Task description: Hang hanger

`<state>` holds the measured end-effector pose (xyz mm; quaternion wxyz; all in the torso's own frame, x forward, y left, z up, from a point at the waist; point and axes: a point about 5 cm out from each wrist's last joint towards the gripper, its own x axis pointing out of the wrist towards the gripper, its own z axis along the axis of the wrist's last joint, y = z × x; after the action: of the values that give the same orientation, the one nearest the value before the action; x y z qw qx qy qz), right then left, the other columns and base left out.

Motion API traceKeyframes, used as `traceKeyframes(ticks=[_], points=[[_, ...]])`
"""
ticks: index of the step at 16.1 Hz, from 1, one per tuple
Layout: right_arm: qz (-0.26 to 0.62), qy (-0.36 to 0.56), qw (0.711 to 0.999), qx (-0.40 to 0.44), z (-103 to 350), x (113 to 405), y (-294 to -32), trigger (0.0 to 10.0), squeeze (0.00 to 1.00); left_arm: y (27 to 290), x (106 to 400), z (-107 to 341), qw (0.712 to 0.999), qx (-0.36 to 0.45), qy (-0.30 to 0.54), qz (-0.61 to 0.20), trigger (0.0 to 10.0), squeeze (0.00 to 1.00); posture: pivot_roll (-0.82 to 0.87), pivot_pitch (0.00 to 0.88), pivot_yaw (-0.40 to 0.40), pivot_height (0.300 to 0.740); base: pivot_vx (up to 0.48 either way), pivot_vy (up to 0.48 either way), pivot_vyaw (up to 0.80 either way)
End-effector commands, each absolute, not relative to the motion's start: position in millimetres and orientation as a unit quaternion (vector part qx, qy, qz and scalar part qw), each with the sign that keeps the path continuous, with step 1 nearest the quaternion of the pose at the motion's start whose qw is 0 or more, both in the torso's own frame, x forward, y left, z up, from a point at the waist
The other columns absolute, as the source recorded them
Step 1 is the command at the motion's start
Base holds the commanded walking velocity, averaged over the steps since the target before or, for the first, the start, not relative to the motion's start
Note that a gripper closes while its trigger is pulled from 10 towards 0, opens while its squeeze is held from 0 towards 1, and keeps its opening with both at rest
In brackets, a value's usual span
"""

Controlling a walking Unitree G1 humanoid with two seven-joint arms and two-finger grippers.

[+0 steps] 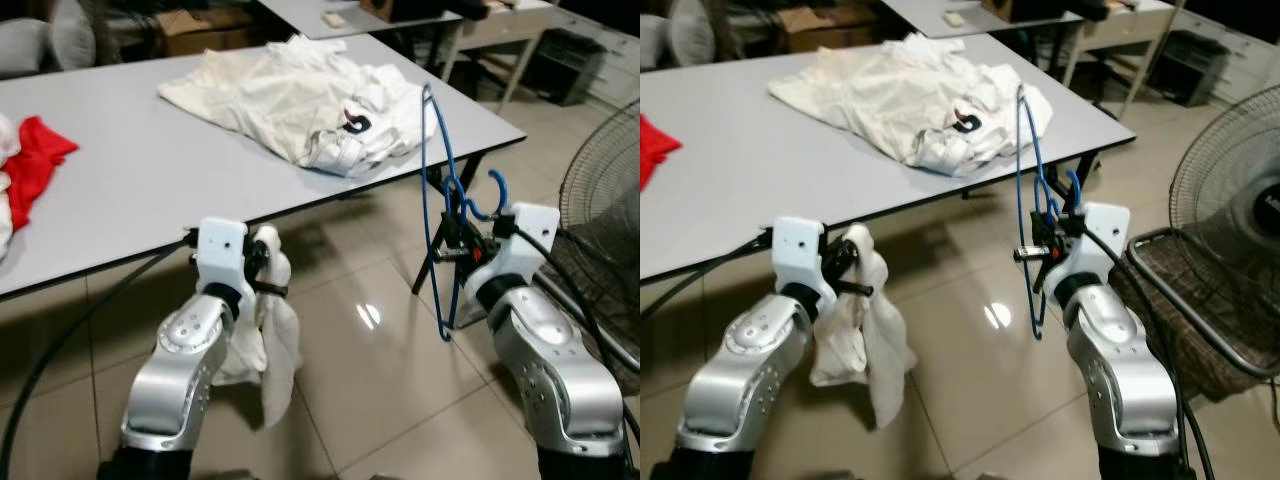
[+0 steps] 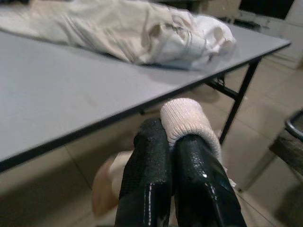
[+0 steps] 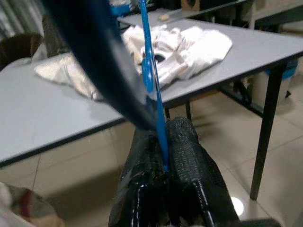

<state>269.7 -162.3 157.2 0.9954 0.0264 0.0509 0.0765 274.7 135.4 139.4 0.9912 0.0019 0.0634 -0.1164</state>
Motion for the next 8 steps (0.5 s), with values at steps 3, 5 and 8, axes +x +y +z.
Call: traceKeyframes(ticks=[3, 5, 8], points=[[0.113, 0.060, 0.991, 0.023, 158.6, 262.6, -160.4, 10.0, 0.00, 138.2, 275.1, 150.1, 0.993, 0.026, 0.027, -0.116, 10.0, 0.00, 0.04, 0.037, -0.036, 0.740, 0.000, 0.000, 0.00], [0.125, 0.070, 0.990, 0.016, 156.2, 260.2, -159.5, 10.0, 0.00, 137.1, 274.1, 150.9, 0.992, 0.023, 0.022, -0.120, 10.0, 0.00, 0.04, 0.034, -0.035, 0.740, 0.000, 0.000, -0.40], [0.148, 0.077, 0.986, -0.013, 153.7, 260.5, -164.2, 10.0, 0.00, 131.8, 273.2, 153.2, 0.990, 0.014, 0.020, -0.140, 10.0, 0.00, 0.03, 0.023, -0.035, 0.740, 0.268, 0.000, -0.77]])
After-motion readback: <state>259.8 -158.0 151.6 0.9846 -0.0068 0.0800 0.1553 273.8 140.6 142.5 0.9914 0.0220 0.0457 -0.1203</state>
